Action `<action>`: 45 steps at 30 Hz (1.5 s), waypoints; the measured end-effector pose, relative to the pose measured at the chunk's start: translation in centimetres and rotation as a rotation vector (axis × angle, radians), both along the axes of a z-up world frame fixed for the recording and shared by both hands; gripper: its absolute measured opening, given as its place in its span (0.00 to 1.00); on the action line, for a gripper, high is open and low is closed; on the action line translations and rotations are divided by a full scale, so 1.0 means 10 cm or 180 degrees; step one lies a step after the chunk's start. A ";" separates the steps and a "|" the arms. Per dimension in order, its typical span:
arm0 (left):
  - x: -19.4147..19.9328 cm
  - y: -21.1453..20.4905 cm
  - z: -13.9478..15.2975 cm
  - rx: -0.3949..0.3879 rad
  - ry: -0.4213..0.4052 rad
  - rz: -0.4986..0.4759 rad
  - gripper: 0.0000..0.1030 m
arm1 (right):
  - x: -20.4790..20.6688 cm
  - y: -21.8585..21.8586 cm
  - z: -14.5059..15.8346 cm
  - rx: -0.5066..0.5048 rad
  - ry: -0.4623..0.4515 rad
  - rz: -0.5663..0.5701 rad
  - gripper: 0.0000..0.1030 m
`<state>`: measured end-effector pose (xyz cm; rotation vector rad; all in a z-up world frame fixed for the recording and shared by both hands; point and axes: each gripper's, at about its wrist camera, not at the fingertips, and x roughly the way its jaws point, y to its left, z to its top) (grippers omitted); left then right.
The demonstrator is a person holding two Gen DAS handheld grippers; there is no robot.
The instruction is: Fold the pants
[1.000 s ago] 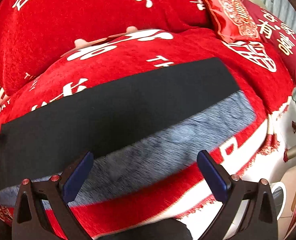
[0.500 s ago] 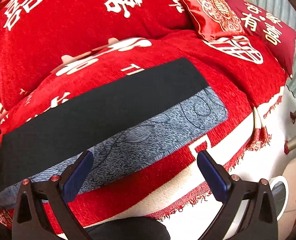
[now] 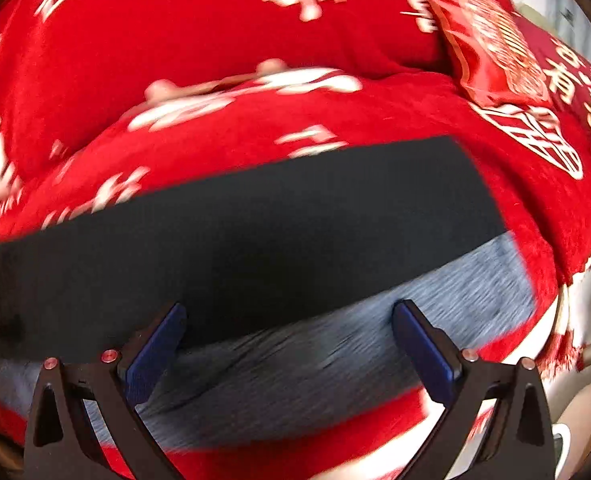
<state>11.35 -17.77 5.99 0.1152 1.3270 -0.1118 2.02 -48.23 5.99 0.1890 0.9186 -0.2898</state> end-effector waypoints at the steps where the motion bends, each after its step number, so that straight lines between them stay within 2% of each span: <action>1: 0.03 -0.03 -0.01 0.0008 0.0009 0.0014 1.00 | 0.06 -0.13 0.00 -0.0034 0.0012 -0.0072 1.00; 6: 0.16 -0.18 -0.02 0.0100 -0.0032 0.0066 1.00 | 0.44 -0.42 0.05 -0.0245 0.0077 -0.0126 1.00; 8: 0.22 -0.29 0.00 0.0137 -0.0015 0.0035 1.00 | 0.49 -0.47 0.11 -0.0309 0.0167 -0.0281 1.00; 11: 0.20 -0.40 0.10 -0.0026 0.0004 0.0005 1.00 | 0.23 -0.59 0.25 -0.0059 0.0029 -0.0531 1.00; 14: 0.09 -0.60 0.13 -0.0089 0.0015 -0.0160 1.00 | -0.32 -0.67 0.24 0.0342 -0.0145 -0.0701 1.00; 18: -0.04 -0.94 0.04 -0.0095 0.0034 -0.0250 1.00 | -0.76 -0.45 0.02 0.0825 -0.0098 -0.0385 1.00; 20: -0.04 -1.08 0.02 -0.0121 0.0048 -0.0214 1.00 | -0.83 -0.27 -0.06 0.0901 -0.0153 -0.0143 1.00; 24: 0.09 -1.31 0.02 0.0039 -0.0041 -0.0058 1.00 | -0.68 -0.06 -0.18 0.0940 -0.0218 0.0138 1.00; 29: 0.34 -1.39 -0.02 0.0050 0.0050 0.0263 1.00 | -0.42 -0.16 -0.18 0.0881 -0.0431 0.0179 1.00; 32: 0.35 -1.38 -0.01 0.0011 0.0017 0.0406 1.00 | -0.37 -0.23 -0.18 0.0999 -0.0520 0.0172 1.00; 35: 0.33 -1.41 -0.03 0.0041 -0.0057 0.0353 1.00 | -0.52 -0.25 -0.22 0.1228 -0.0641 0.0241 1.00; 39: 0.16 -1.37 -0.03 0.0031 -0.0075 0.0346 1.00 | -0.62 -0.26 -0.26 0.1305 -0.0805 0.0285 1.00; 45: -0.13 -1.36 -0.03 0.0059 -0.0034 0.0270 1.00 | -0.44 -0.49 -0.24 0.1411 -0.1123 0.0136 1.00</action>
